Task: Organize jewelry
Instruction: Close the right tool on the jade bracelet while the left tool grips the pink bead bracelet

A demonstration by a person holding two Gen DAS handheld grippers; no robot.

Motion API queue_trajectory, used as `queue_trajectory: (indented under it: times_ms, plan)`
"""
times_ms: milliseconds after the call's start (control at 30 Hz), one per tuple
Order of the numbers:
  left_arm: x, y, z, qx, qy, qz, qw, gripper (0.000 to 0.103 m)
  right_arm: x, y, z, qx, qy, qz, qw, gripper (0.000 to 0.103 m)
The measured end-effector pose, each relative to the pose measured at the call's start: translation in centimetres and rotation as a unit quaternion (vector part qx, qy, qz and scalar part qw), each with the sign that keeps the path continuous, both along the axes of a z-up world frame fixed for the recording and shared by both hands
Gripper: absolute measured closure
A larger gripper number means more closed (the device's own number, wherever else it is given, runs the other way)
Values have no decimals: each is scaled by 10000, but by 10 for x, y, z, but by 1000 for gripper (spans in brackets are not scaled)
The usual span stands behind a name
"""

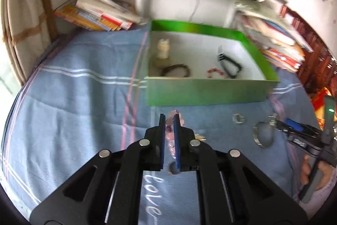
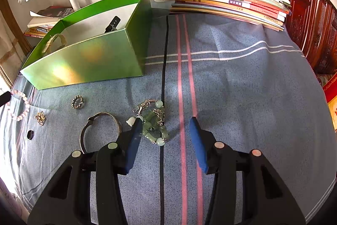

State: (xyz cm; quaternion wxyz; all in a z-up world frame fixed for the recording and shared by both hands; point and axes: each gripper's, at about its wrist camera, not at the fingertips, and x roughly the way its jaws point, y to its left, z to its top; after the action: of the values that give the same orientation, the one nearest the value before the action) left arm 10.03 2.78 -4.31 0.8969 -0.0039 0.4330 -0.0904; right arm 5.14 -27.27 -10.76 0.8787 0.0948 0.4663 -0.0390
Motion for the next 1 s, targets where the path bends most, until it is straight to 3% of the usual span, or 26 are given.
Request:
queue_trajectory:
  times_ms: [167, 300, 433, 500, 900, 1000]
  plan:
    - [20, 13, -41, 598, 422, 598, 9955, 95, -2, 5, 2, -159, 5, 49, 9999, 57]
    - [18, 21, -50, 589, 507, 602, 9952, 94, -2, 10, 0, -312, 57, 120, 9994, 57]
    - [17, 33, -54, 516, 538, 706, 9947, 92, -1, 12, 0, -336, 25, 119, 9994, 91]
    - [17, 35, -55, 480, 546, 720, 9948, 90, -1, 10, 0, -266, 33, 106, 9996, 95]
    - [17, 33, -58, 473, 503, 524, 9962, 58, 0, 14, 0, -287, 3, 169, 9994, 95]
    - [19, 29, -59, 535, 452, 471, 9964, 59, 0, 13, 0, -283, 1, 168, 9995, 95]
